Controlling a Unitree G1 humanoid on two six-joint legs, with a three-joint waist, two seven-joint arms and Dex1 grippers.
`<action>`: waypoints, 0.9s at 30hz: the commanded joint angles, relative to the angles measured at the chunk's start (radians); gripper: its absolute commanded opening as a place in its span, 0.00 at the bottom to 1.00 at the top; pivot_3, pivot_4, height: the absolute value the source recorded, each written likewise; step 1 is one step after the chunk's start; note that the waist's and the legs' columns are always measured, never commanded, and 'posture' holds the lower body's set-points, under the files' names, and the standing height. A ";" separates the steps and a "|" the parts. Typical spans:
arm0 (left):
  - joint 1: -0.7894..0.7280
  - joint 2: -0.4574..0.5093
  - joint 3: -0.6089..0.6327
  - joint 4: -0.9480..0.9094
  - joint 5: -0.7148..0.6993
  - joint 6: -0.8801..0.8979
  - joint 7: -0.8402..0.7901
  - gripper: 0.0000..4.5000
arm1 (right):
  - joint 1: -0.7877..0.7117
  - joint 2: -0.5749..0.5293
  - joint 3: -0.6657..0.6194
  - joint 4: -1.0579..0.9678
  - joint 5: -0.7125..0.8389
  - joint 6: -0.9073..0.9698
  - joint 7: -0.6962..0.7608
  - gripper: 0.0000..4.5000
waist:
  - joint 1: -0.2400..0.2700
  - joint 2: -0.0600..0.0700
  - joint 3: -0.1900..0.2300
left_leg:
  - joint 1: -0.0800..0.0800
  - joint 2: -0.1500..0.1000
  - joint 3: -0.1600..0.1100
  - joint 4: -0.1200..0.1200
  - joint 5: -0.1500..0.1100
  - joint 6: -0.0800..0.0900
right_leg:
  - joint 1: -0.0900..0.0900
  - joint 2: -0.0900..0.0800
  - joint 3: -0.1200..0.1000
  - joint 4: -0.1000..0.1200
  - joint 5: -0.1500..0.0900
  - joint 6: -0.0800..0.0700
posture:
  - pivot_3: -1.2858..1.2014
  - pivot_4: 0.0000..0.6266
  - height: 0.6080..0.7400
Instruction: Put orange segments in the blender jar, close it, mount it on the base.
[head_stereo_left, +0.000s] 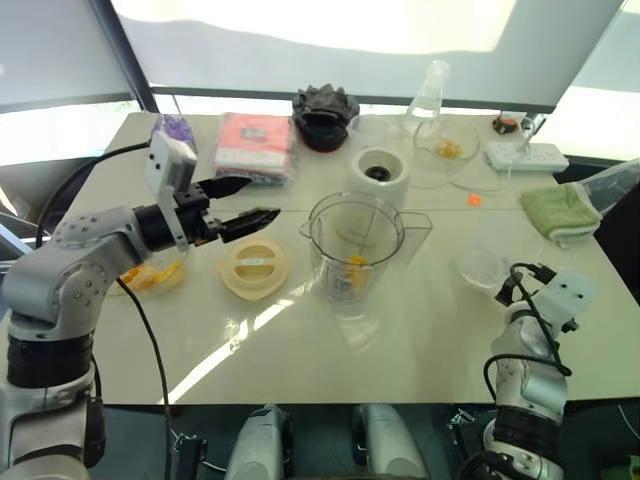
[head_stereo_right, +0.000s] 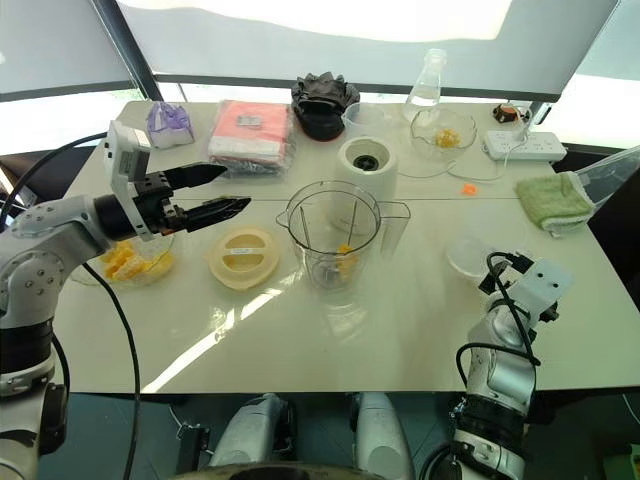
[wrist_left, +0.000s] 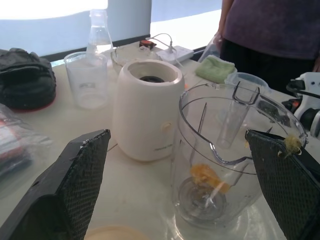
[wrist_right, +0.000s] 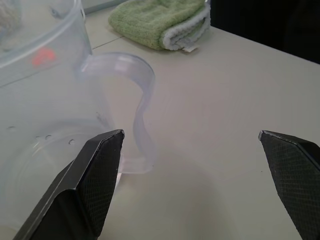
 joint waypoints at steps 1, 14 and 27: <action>-0.010 0.003 0.003 -0.008 0.009 -0.028 -0.011 1.00 | 0.055 -0.023 0.019 -0.130 -0.026 0.022 0.024 0.99 | 0.000 0.000 0.000 | 0.000 0.000 0.000 0.000 0.000 0.000 | 0.000 0.000 0.000 0.000 0.000 0.000 | 0.52 0.24 1.00; -0.093 0.046 -0.096 0.289 0.213 -0.208 -0.142 1.00 | 0.421 -0.190 0.003 -0.592 -0.076 -0.027 0.295 0.99 | 0.002 0.000 0.000 | 0.000 0.000 0.001 -0.001 0.000 0.000 | 0.000 0.000 0.000 -0.001 -0.001 0.000 | 0.52 0.24 1.00; -0.458 -0.069 -0.400 1.122 0.611 -0.725 -0.553 1.00 | 0.560 -0.440 -0.502 -0.803 0.482 0.149 0.633 0.99 | 0.029 -0.003 0.001 | -0.002 -0.002 0.001 -0.001 0.000 0.000 | 0.000 0.000 -0.003 -0.005 -0.001 -0.001 | 0.52 0.24 1.00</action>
